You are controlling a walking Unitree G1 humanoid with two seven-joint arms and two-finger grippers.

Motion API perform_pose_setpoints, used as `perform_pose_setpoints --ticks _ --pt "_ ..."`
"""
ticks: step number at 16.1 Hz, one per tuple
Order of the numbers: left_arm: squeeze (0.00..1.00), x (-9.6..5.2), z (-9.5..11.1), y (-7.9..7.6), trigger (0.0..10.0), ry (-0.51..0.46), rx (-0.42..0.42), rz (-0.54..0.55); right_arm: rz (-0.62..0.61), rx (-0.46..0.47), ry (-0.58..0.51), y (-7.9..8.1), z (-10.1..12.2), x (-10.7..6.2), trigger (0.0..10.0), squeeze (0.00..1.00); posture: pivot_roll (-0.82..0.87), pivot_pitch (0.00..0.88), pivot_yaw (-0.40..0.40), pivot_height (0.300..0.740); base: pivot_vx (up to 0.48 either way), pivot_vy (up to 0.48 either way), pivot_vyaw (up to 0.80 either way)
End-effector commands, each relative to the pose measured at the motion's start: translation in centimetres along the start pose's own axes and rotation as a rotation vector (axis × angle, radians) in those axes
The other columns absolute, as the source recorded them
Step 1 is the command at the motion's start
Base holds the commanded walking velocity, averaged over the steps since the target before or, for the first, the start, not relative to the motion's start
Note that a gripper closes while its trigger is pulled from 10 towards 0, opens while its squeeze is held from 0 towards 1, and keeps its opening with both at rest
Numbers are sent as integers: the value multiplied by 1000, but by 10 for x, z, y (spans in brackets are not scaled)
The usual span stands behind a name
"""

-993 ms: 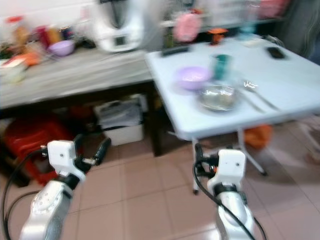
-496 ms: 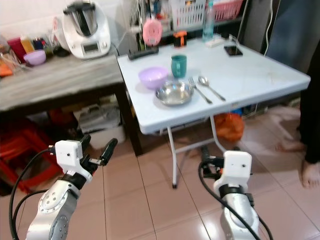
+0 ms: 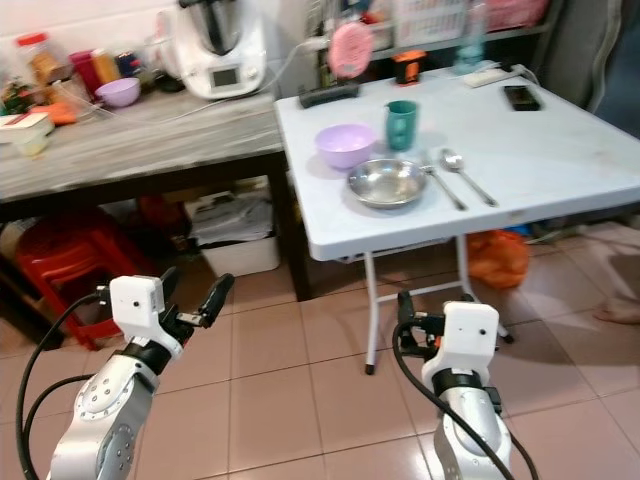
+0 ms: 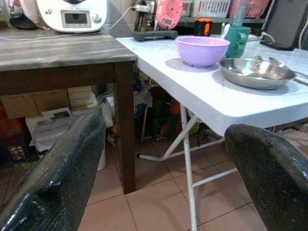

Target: Setting the table

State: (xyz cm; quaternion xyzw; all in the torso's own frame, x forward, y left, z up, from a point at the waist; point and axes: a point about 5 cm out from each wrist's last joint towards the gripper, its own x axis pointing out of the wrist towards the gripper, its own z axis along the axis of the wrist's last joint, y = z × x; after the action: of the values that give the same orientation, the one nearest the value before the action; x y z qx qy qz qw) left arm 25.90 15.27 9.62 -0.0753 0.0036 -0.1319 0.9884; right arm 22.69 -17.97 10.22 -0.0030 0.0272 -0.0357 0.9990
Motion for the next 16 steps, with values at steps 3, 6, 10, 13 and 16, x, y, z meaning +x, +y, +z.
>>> perform_pose_setpoints --ticks 3,6,10,13,16 --pt "0 -1 1 3 10000 9 7 5 13 17 -5 4 2 -1 10000 0 -44 0 125 740 84 0 0" --pt "0 -1 1 2 10000 13 7 -3 9 20 -4 4 1 -2 10000 0 -44 0 126 740 89 0 0" --pt "0 0 0 0 10000 14 1 -15 28 25 -6 5 2 -2 10000 0 -46 0 122 740 340 0 0" --pt "0 0 -1 -1 10000 20 -1 -20 32 24 -5 5 2 -2 10000 0 -46 0 121 740 350 0 0" --pt "0 0 -1 -2 10000 21 2 -27 35 29 -5 6 2 -1 10000 0 -46 0 124 740 377 0 0"
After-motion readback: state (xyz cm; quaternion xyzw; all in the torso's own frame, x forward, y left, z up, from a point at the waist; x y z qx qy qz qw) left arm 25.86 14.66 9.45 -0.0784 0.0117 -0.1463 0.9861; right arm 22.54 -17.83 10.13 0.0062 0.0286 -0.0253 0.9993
